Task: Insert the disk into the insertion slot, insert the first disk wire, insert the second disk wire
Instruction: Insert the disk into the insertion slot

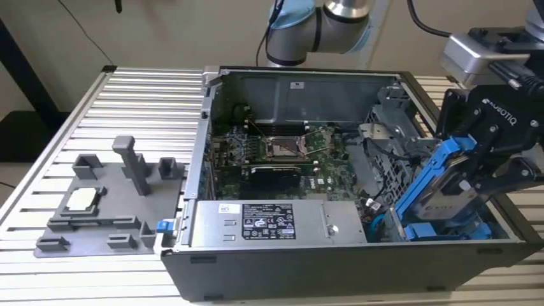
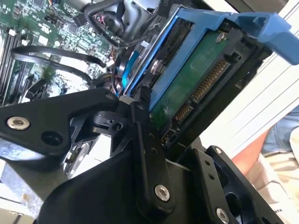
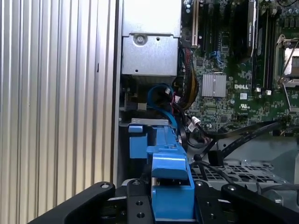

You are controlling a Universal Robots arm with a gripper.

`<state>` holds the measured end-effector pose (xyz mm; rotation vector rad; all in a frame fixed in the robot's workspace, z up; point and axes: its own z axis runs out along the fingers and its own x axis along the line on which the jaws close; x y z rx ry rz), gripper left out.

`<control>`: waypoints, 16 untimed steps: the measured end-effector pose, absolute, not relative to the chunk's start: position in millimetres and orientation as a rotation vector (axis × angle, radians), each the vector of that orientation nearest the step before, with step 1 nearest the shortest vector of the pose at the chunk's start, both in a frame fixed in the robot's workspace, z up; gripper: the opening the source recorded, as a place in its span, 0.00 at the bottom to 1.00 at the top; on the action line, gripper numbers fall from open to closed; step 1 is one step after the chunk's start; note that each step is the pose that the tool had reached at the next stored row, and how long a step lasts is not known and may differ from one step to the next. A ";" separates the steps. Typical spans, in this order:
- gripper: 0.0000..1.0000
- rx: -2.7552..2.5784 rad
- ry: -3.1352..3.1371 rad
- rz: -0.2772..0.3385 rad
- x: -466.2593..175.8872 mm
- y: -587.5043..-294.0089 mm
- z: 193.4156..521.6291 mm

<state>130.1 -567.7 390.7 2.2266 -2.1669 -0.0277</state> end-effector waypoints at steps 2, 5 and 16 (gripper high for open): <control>0.33 2.227 -2.167 -0.028 130.2 -567.8 387.1; 0.33 2.227 -2.167 -0.028 130.2 -568.4 381.5; 0.33 2.227 -2.167 -0.028 130.3 -568.9 367.0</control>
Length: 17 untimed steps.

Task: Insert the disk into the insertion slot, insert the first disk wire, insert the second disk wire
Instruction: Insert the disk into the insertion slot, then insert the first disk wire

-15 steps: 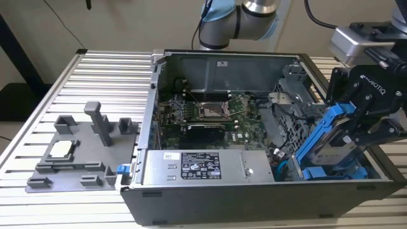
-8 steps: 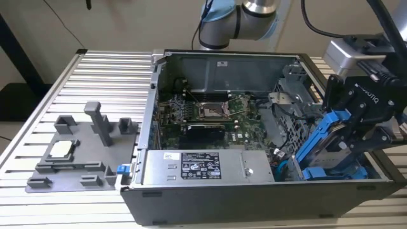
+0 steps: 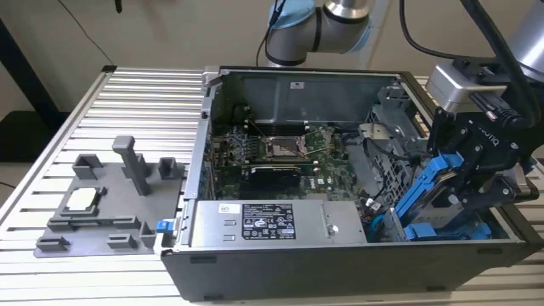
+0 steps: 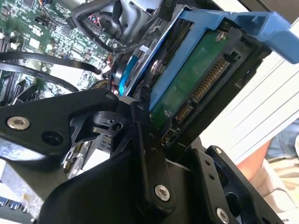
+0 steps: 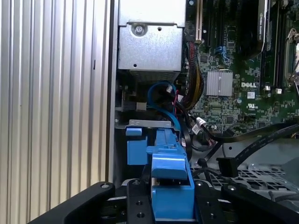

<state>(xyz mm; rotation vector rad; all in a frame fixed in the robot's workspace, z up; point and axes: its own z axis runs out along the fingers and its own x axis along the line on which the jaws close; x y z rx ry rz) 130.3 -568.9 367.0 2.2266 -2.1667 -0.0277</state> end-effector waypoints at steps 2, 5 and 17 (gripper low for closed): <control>0.33 2.227 -2.167 -0.028 130.3 -568.9 366.9; 0.33 2.227 -2.167 -0.028 130.3 -568.9 366.7; 0.53 2.227 -2.167 -0.028 130.3 -568.9 366.1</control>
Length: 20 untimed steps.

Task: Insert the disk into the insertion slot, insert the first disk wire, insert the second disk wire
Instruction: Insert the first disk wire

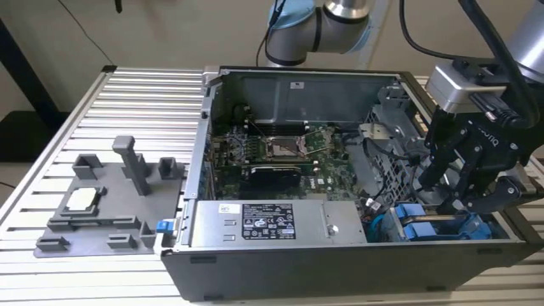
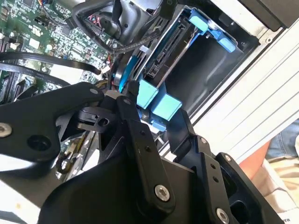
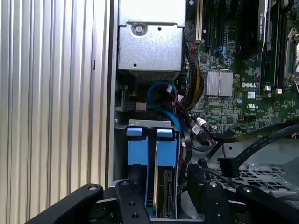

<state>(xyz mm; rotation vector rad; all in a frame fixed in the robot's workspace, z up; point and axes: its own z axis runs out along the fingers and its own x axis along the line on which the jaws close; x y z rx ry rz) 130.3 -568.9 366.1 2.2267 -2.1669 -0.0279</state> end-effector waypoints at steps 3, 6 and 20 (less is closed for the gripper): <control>0.53 2.227 -2.167 -0.028 130.3 -568.9 366.1; 0.53 2.224 -2.164 -0.023 130.2 -568.9 368.9; 0.53 2.277 -2.198 0.102 130.2 -568.8 377.2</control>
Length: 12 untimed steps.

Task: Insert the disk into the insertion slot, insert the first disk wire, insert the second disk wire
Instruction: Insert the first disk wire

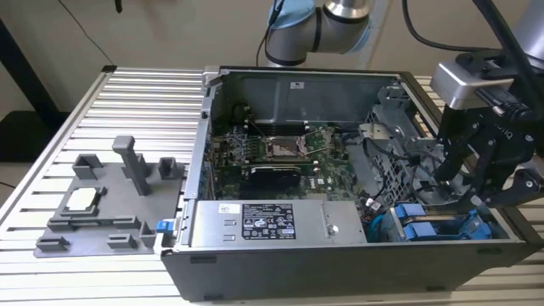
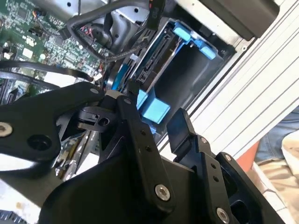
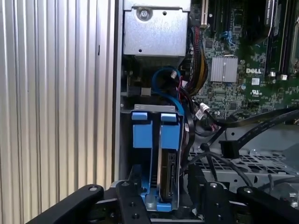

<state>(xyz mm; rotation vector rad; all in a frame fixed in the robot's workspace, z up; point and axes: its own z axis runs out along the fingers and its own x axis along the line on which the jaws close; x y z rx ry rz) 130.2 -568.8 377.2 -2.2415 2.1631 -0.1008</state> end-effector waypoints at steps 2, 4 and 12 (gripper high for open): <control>0.53 -2.226 2.141 -0.139 130.2 -568.8 377.2; 0.53 -2.214 2.123 -0.167 130.3 -568.8 377.1; 0.53 -2.218 2.110 -0.173 137.4 -561.8 376.9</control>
